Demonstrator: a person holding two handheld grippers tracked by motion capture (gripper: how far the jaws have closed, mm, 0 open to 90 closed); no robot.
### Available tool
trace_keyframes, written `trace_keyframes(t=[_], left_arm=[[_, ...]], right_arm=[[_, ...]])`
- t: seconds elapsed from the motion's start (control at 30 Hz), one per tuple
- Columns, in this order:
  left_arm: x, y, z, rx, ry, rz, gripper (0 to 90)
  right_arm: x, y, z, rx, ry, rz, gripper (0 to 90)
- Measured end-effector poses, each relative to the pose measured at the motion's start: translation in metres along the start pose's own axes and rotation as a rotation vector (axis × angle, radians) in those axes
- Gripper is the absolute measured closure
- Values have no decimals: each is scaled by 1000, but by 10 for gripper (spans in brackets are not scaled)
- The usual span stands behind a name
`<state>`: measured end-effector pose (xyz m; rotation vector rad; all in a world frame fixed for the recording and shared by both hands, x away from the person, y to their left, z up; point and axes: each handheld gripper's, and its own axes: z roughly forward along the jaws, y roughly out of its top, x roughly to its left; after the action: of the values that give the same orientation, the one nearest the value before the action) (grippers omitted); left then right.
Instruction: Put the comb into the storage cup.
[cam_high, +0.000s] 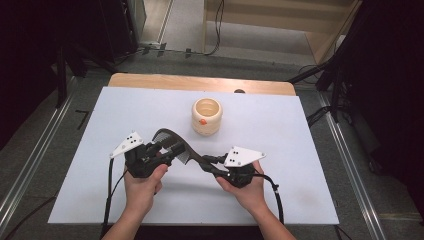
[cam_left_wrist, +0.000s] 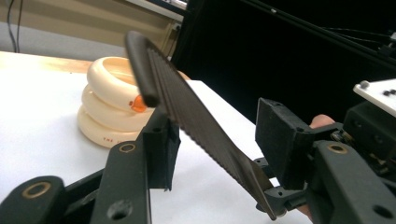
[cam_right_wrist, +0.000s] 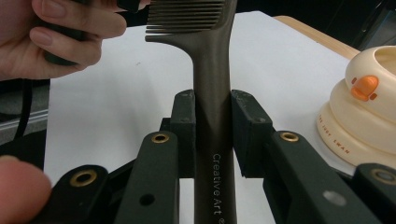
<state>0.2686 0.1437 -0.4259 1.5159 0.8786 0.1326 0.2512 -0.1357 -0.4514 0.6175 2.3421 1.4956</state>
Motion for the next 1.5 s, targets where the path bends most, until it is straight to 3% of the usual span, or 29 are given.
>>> trace_keyframes(t=[0.2,0.43,0.5,0.6,0.63,0.67,0.7,0.77,0.8,1.0,1.03,1.07,1.2,1.37,1.5], left_arm=[[2,-3,2,25,28,-19,582],[3,-3,1,17,7,-47,710],[5,-3,1,16,-9,-76,735],[8,-3,2,8,-67,-121,782],[9,-3,1,2,-107,-145,860],[9,-3,1,-4,-101,-146,860],[8,-3,0,-4,-78,-126,861],[10,-2,-2,-17,-104,-142,861],[11,-1,-3,-20,-96,-140,862],[8,2,-8,-26,-72,-67,862],[8,2,-9,-25,-74,-51,862],[6,2,-9,-27,-75,-35,862],[1,5,-10,-20,-88,27,861],[0,7,-12,-20,-82,51,862],[-1,8,-12,-14,-88,56,862]], right_arm=[[3,-1,1,-16,-20,-8,708],[6,-3,3,-30,-32,-11,708],[6,-3,3,-39,-42,-16,707],[6,-4,4,-45,-55,-24,705],[6,-5,6,-44,-59,-25,684],[6,-5,6,-44,-59,-25,684],[5,-6,6,-53,-48,-12,620],[4,-6,5,-59,-48,-8,584],[3,-6,3,-63,-54,1,513],[-2,-7,-3,-80,-89,47,358],[-3,-9,-6,-83,-89,61,285],[-3,-9,-6,-83,-89,61,285],[-6,-12,-11,-93,-96,71,123],[-10,-16,-16,-115,-93,99,0],[-13,-23,-23,-120,-123,126,0]])
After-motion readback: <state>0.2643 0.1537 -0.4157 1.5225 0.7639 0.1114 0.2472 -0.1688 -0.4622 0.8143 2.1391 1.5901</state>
